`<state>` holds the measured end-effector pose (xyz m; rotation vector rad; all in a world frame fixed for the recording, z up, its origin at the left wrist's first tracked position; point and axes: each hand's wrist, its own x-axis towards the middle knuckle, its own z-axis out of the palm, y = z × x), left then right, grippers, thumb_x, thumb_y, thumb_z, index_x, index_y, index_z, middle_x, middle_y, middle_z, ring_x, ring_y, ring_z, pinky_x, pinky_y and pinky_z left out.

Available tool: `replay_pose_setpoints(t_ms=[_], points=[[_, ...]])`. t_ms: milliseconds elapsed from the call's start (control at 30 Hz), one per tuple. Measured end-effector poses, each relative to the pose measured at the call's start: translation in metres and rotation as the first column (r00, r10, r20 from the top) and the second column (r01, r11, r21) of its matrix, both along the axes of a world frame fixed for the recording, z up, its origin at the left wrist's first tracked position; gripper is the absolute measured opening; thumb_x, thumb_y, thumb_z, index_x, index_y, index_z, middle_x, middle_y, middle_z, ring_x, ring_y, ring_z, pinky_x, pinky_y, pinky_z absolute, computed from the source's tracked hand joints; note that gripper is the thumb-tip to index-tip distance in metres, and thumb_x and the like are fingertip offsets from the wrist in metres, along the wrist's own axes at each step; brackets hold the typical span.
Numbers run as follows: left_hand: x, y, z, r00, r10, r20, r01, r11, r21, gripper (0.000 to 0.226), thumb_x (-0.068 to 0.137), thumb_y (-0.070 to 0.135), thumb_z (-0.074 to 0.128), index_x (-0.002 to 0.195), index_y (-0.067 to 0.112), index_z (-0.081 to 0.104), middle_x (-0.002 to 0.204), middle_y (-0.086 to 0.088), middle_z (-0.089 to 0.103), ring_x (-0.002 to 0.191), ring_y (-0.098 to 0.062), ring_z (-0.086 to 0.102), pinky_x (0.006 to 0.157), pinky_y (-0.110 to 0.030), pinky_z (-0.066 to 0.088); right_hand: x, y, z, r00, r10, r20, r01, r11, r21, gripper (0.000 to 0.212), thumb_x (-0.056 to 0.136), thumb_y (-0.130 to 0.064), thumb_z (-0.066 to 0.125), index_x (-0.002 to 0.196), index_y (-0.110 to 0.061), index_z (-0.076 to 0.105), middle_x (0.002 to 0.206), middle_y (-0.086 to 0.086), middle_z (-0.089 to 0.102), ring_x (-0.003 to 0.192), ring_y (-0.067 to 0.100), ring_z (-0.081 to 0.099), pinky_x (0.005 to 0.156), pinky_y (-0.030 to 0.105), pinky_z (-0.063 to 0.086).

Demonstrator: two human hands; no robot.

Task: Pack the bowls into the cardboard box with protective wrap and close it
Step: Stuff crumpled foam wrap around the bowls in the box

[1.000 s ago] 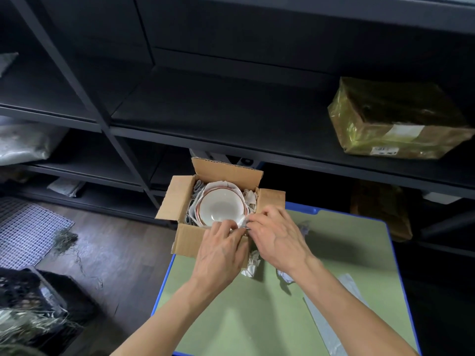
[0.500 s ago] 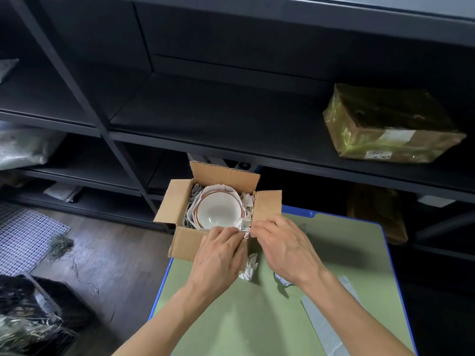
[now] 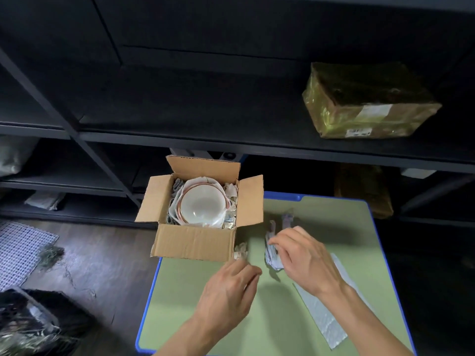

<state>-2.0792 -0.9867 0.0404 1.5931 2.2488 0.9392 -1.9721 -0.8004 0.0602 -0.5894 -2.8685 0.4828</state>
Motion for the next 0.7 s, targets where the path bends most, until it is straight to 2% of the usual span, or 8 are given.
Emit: replay_pose_setpoints(t_ms=[167, 233, 333, 467, 533, 600, 633, 700], points=[[0.007, 0.01, -0.031, 0.996, -0.085, 0.02, 0.087, 0.964, -0.251, 0.031, 0.102, 0.032, 0.039, 0.126, 0.023, 0.058, 0.117, 0.005, 0.055, 0.103, -0.017, 0.057, 0.085, -0.032, 0.049, 0.021, 0.001, -0.032, 0.985, -0.044, 0.167, 0.06, 0.994, -0.089, 0.024, 0.095, -0.02, 0.051, 0.108, -0.026, 0.07, 0.105, -0.012, 0.067, 0.1, 0.017, 0.06, 0.07, 0.035, 0.052], [0.006, 0.017, -0.039, 0.998, -0.06, -0.027, 0.044, 0.918, -0.394, 0.037, 0.102, 0.031, 0.037, 0.136, 0.021, 0.048, 0.133, -0.001, 0.047, 0.113, -0.023, 0.055, 0.091, -0.035, 0.049, 0.027, -0.004, -0.039, 0.971, -0.037, 0.236, 0.071, 0.988, -0.138, 0.026, 0.098, -0.021, 0.047, 0.112, -0.025, 0.069, 0.109, -0.01, 0.066, 0.107, 0.018, 0.058, 0.078, 0.036, 0.052], [0.001, 0.022, -0.045, 0.992, 0.001, -0.123, -0.075, 0.798, -0.598, 0.047, 0.103, 0.033, 0.035, 0.148, 0.022, 0.027, 0.144, -0.01, 0.033, 0.111, -0.028, 0.056, 0.09, -0.037, 0.047, 0.03, -0.012, -0.047, 0.954, 0.006, 0.298, 0.046, 0.985, -0.166, 0.029, 0.099, -0.022, 0.044, 0.117, -0.024, 0.067, 0.113, -0.009, 0.064, 0.111, 0.017, 0.056, 0.084, 0.035, 0.05], [-0.002, 0.021, -0.062, 0.987, 0.001, -0.159, -0.108, 0.741, -0.663, 0.057, 0.106, 0.033, 0.033, 0.157, 0.031, 0.008, 0.152, -0.012, 0.037, 0.125, -0.028, 0.049, 0.106, -0.036, 0.037, 0.025, -0.023, -0.055, 0.94, 0.055, 0.337, 0.019, 0.976, -0.215, 0.035, 0.1, -0.021, 0.044, 0.128, -0.023, 0.064, 0.123, -0.007, 0.063, 0.117, 0.018, 0.054, 0.092, 0.035, 0.047], [-0.004, 0.021, -0.072, 0.984, -0.007, -0.179, -0.111, 0.759, -0.641, 0.056, 0.104, 0.036, 0.041, 0.156, 0.032, 0.022, 0.149, -0.013, 0.042, 0.121, -0.025, 0.055, 0.106, -0.033, 0.038, 0.021, -0.028, -0.058, 0.935, 0.073, 0.347, 0.011, 0.972, -0.234, 0.037, 0.1, -0.021, 0.043, 0.132, -0.022, 0.062, 0.126, -0.006, 0.062, 0.119, 0.018, 0.054, 0.095, 0.036, 0.047], [-0.008, 0.025, -0.072, 0.984, -0.005, -0.176, -0.103, 0.794, -0.599, 0.048, 0.086, 0.038, 0.072, 0.132, 0.03, 0.06, 0.12, -0.007, 0.066, 0.086, -0.015, 0.069, 0.083, -0.023, 0.051, 0.018, -0.032, -0.062, 0.934, 0.083, 0.347, 0.004, 0.97, -0.244, 0.038, 0.101, -0.021, 0.042, 0.135, -0.022, 0.059, 0.128, -0.005, 0.061, 0.121, 0.017, 0.053, 0.098, 0.035, 0.046], [-0.009, 0.025, -0.073, 0.983, 0.0, -0.183, -0.106, 0.815, -0.569, 0.045, 0.075, 0.036, 0.082, 0.117, 0.028, 0.069, 0.105, -0.005, 0.071, 0.071, -0.014, 0.069, 0.072, -0.022, 0.053, 0.018, -0.033, -0.064, 0.935, 0.084, 0.345, 0.003, 0.969, -0.246, 0.039, 0.101, -0.021, 0.041, 0.137, -0.023, 0.058, 0.128, -0.005, 0.061, 0.121, 0.017, 0.052, 0.098, 0.034, 0.045], [-0.01, 0.023, -0.075, 0.996, 0.049, -0.075, -0.082, 0.833, -0.548, 0.032, 0.088, 0.029, 0.071, 0.119, 0.021, 0.065, 0.106, -0.005, 0.068, 0.077, -0.023, 0.069, 0.076, -0.03, 0.053, 0.018, -0.035, -0.067, 0.939, 0.08, 0.333, 0.003, 0.97, -0.242, 0.04, 0.101, -0.021, 0.042, 0.139, -0.024, 0.055, 0.129, -0.005, 0.059, 0.122, 0.017, 0.051, 0.098, 0.033, 0.045]])
